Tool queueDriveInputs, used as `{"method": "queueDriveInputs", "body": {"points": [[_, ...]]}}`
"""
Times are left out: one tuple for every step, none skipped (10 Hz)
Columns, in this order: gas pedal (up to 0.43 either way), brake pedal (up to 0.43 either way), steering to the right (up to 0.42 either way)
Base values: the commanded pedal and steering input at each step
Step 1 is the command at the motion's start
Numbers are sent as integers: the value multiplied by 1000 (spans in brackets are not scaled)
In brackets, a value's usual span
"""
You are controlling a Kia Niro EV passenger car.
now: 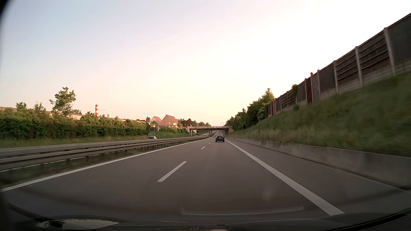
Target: Follow the waypoints while adhering to traffic rules and regulations
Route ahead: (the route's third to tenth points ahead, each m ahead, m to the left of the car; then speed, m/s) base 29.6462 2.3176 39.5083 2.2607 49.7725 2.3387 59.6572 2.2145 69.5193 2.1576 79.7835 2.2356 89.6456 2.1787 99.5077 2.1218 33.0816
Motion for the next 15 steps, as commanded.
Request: {"method": "queueDriveInputs", "body": {"points": [[130, 12, 0], [130, 18, 0], [130, 18, 0], [138, 18, 0], [138, 18, 0], [150, 18, 0], [150, 18, 0], [150, 18, 0], [150, 18, 0], [150, 18, 0], [150, 18, 0], [150, 12, 0], [150, 18, 0], [157, 18, 0], [157, 18, 0]]}}
